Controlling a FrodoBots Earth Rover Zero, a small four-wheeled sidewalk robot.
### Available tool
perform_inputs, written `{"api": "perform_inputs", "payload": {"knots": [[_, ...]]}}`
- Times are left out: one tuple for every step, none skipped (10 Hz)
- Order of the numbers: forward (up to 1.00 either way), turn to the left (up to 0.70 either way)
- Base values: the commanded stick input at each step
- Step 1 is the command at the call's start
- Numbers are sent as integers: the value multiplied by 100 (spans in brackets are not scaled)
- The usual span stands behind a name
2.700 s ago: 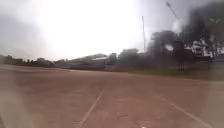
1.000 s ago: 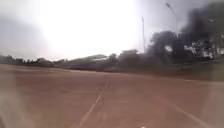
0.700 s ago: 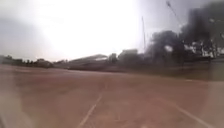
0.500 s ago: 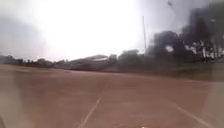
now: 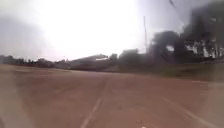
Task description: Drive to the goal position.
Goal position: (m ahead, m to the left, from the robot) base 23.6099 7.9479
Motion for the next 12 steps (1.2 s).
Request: {"api": "perform_inputs", "payload": {"knots": [[70,-35],[70,-35],[70,-35],[70,-35],[70,-35],[70,-35],[70,-35],[70,-35],[70,0],[70,0],[70,0],[70,0]]}}
